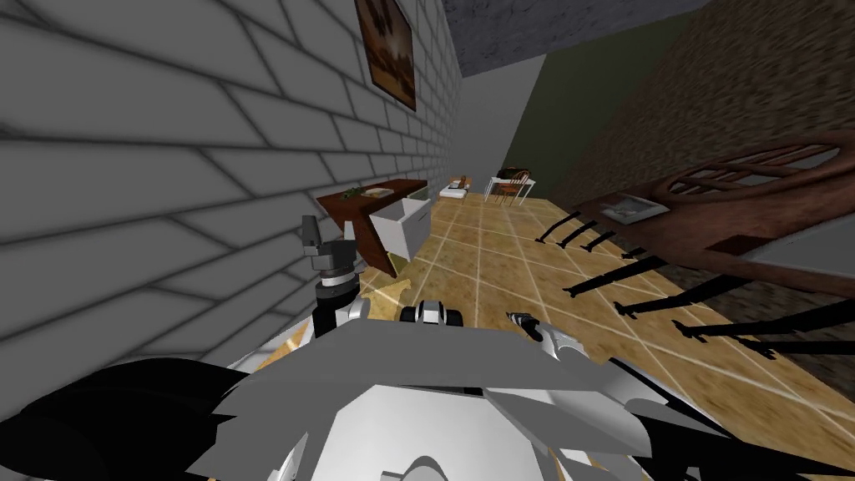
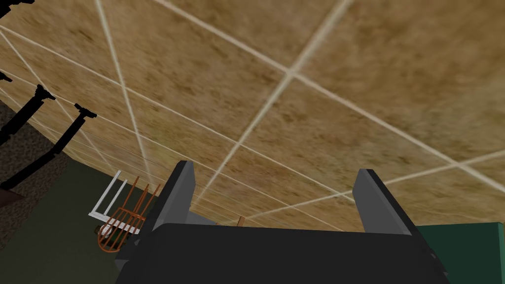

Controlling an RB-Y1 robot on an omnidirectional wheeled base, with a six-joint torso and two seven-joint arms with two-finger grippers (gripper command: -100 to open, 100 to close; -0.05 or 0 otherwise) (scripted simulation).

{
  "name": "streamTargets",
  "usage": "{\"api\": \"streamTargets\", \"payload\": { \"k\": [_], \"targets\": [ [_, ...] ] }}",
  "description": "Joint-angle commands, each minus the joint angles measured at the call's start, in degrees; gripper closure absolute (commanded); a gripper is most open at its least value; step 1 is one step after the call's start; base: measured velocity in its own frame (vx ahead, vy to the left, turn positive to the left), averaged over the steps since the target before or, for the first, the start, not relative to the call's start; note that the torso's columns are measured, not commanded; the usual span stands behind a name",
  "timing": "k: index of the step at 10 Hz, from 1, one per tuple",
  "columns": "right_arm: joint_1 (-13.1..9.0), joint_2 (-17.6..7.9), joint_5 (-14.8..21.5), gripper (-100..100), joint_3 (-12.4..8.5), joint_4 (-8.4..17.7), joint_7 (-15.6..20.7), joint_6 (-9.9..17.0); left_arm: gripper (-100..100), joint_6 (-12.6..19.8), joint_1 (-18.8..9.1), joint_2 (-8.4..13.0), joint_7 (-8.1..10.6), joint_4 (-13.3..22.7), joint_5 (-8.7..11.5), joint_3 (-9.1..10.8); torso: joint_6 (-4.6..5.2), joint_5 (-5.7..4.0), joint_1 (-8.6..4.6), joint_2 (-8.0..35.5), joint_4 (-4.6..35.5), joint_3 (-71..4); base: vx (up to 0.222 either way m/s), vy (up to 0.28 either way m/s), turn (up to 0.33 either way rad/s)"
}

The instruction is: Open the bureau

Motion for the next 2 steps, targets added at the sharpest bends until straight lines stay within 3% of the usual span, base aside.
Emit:
{"api": "streamTargets", "payload": {
  "k": [1, 2],
  "targets": [
    [-0.02, -1.72, -1.04, -100, 1.78, -1.07, -4.49, 1.56, 0, 0.0, 0.0, 0.0, 0.0, 0.0, 0.0, -0.01, 0.02, 0.06, 0.2, 0.15, 0.06, 0.12, -0.086, 0.076, 0.297],
    [-0.02, -1.72, -1.04, -100, 1.78, -1.07, -5.05, 1.56, 0, 0.0, 0.01, 0.0, 0.0, 0.0, 0.0, 0.0, 0.08, 0.06, 0.11, -0.13, -0.01, -0.03, -0.013, 0.031, 0.051]
  ]
}}
